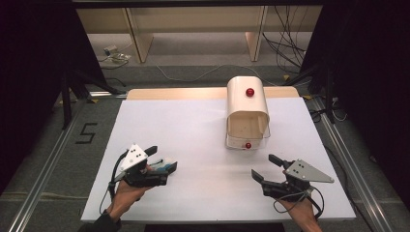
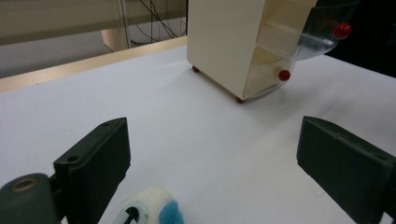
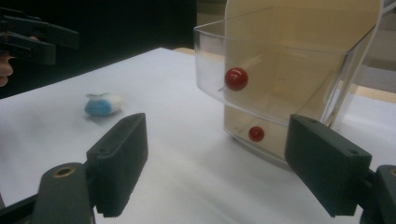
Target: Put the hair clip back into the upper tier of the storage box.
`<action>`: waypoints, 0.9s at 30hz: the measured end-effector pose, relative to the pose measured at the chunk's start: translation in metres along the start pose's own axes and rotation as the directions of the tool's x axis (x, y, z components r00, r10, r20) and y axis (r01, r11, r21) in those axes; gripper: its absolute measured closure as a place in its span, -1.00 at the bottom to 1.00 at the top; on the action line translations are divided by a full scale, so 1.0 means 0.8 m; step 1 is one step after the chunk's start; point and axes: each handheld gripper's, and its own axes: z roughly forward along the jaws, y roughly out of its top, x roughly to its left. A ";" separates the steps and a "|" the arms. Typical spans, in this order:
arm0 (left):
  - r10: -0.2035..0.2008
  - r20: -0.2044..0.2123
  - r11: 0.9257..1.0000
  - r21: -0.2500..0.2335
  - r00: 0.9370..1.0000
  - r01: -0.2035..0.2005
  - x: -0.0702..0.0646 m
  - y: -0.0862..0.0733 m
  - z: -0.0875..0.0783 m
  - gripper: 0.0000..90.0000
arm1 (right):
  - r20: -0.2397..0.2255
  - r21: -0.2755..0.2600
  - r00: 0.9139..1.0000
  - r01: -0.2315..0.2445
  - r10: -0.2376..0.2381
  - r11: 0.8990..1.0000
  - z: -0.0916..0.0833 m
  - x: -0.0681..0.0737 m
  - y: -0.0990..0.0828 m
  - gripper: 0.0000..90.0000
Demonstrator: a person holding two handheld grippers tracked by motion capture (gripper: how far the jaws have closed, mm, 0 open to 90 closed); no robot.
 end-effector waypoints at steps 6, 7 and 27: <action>-0.005 -0.015 0.999 0.054 1.000 0.006 0.008 -0.002 0.010 -0.78 | -0.004 0.003 1.000 0.007 -0.007 1.000 0.001 0.000 0.000 -0.50; -0.008 -0.014 0.998 0.065 1.000 0.009 0.010 -0.002 0.012 -0.78 | -0.004 0.002 1.000 0.007 -0.006 1.000 0.001 0.000 0.000 -0.50; -0.022 -0.050 0.978 0.204 0.999 0.032 0.030 -0.009 0.036 -0.70 | -0.016 0.017 1.000 0.009 -0.008 1.000 0.005 0.001 -0.002 -0.50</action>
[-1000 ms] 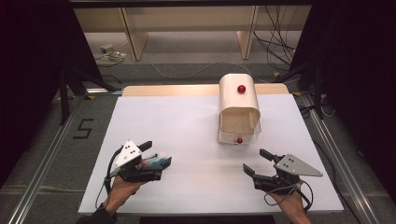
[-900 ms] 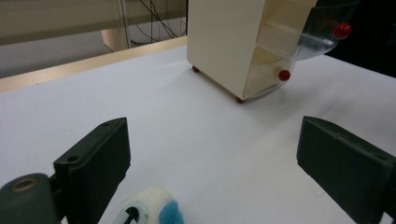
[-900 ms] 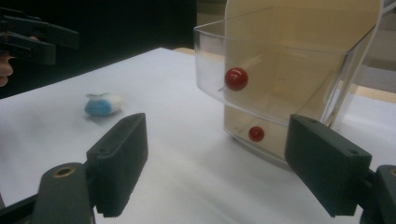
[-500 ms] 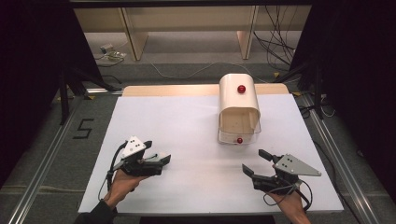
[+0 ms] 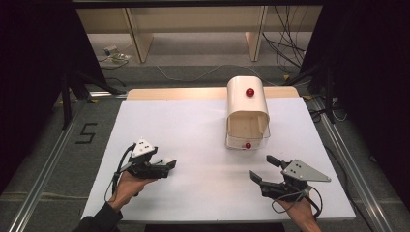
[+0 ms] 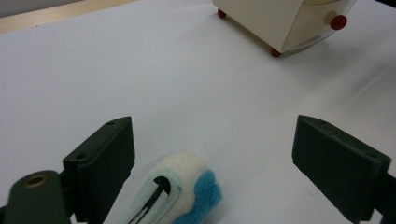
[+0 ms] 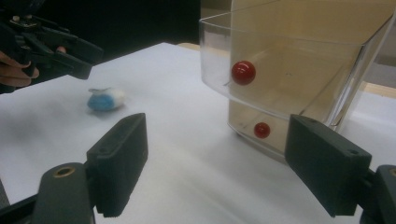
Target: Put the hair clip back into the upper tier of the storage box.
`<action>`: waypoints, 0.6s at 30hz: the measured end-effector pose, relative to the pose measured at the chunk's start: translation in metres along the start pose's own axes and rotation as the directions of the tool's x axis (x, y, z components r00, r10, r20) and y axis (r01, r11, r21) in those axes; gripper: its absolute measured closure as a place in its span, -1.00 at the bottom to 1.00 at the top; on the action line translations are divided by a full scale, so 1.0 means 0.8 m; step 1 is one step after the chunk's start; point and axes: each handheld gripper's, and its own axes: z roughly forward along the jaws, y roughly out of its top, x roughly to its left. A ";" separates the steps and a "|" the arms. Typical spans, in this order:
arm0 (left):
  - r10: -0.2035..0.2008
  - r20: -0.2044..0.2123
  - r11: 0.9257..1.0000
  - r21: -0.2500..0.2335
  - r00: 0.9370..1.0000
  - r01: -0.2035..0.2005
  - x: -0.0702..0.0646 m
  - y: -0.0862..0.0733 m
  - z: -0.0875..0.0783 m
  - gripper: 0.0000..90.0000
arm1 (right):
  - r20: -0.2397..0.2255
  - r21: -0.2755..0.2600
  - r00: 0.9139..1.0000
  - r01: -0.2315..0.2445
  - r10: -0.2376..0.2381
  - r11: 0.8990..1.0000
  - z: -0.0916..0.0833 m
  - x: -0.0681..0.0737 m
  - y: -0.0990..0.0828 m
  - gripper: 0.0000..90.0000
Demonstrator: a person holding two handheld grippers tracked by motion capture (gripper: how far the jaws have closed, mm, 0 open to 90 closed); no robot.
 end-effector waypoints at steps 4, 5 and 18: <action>-0.006 -0.008 0.999 0.038 1.000 0.006 0.004 -0.001 0.007 -0.69 | -0.001 0.002 1.000 0.002 -0.002 1.000 0.000 0.000 0.000 -0.50; -0.003 -0.006 0.999 0.050 1.000 0.003 0.005 -0.001 0.009 -0.69 | -0.003 0.000 1.000 0.001 -0.001 1.000 0.000 0.000 0.000 -0.50; 0.078 -0.010 0.982 0.172 0.997 -0.075 0.013 -0.009 0.025 -0.68 | -0.010 0.012 1.000 0.004 -0.004 1.000 0.002 0.001 -0.001 -0.50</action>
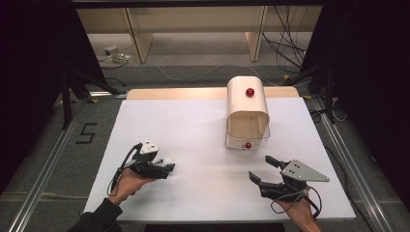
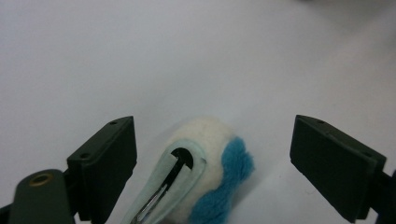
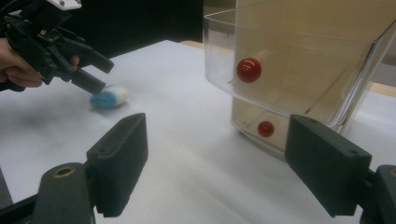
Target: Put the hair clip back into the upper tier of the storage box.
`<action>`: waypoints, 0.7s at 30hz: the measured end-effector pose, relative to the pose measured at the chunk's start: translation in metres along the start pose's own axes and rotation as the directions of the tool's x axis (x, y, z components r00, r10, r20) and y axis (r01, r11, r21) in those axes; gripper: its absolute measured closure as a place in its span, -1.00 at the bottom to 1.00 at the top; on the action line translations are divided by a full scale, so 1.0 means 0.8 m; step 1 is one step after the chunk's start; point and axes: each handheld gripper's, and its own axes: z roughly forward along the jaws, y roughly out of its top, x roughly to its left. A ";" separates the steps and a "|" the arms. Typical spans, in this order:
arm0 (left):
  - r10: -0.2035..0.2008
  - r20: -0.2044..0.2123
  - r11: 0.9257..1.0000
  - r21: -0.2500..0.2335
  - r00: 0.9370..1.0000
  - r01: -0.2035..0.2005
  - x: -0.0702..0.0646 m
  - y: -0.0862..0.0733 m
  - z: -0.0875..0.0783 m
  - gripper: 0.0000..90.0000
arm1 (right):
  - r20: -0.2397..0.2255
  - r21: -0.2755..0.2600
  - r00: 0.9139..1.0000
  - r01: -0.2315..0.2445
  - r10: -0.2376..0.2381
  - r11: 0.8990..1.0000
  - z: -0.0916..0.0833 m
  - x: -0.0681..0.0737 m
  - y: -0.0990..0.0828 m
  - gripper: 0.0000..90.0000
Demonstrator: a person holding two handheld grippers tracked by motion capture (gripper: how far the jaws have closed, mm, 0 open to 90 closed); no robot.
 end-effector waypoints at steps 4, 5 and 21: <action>0.015 -0.001 1.000 0.022 1.000 -0.015 0.001 -0.001 0.003 -0.68 | -0.001 0.000 1.000 0.001 -0.001 1.000 0.000 0.000 0.000 -0.50; 0.018 -0.001 0.999 0.031 1.000 -0.017 0.002 -0.001 0.004 -0.68 | -0.001 0.001 1.000 0.000 0.000 1.000 0.001 0.000 0.000 -0.50; 0.056 0.006 0.990 0.128 0.998 -0.056 0.010 -0.008 0.023 -0.62 | -0.005 0.006 1.000 0.004 -0.004 1.000 0.001 0.000 -0.001 -0.50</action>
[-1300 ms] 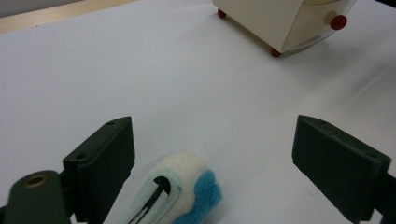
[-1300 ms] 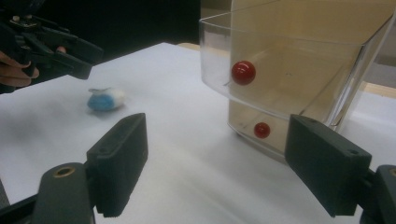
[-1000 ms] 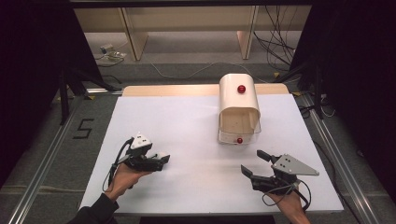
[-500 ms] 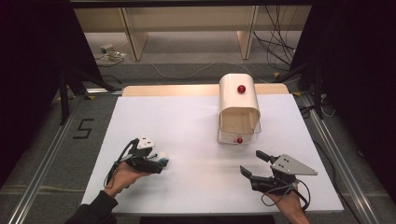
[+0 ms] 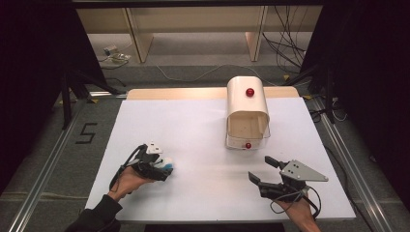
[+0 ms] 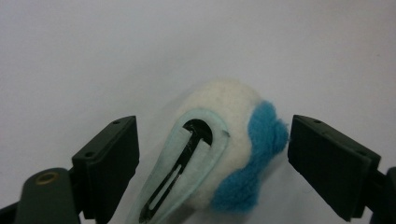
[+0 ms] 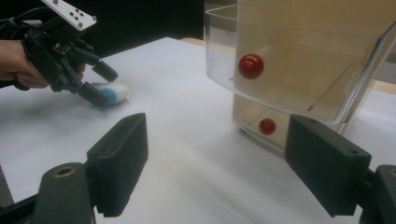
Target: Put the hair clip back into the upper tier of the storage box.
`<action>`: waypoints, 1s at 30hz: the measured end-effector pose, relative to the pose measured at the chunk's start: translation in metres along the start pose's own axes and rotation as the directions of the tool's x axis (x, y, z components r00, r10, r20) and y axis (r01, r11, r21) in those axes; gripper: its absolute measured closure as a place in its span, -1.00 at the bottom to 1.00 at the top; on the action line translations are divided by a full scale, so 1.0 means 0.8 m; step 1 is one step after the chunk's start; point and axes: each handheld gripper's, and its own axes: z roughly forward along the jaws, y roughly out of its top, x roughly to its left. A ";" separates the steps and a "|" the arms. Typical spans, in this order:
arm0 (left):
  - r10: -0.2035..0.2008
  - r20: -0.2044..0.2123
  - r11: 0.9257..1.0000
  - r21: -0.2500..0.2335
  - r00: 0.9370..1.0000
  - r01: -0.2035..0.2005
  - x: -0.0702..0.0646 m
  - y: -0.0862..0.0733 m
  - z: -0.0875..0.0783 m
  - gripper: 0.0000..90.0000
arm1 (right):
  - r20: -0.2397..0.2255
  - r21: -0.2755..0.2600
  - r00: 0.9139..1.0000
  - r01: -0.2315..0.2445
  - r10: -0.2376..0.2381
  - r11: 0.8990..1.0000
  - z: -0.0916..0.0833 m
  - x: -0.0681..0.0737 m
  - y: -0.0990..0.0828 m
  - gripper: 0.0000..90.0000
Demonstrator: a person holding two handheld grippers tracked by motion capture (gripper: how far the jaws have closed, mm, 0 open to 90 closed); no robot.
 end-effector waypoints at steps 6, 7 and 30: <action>0.007 0.016 1.000 0.023 1.000 -0.007 0.002 -0.001 0.003 -0.50 | 0.002 0.001 1.000 0.001 -0.001 1.000 0.000 0.000 0.000 -0.49; 0.009 0.020 1.000 0.024 1.000 -0.009 0.002 -0.002 0.004 -0.47 | 0.003 0.001 1.000 -0.002 0.002 1.000 0.000 0.000 0.000 -0.49; 0.003 0.019 0.999 -0.050 1.000 -0.002 -0.002 0.008 -0.015 -0.08 | 0.012 0.004 1.000 -0.005 0.005 1.000 0.000 -0.001 0.000 -0.48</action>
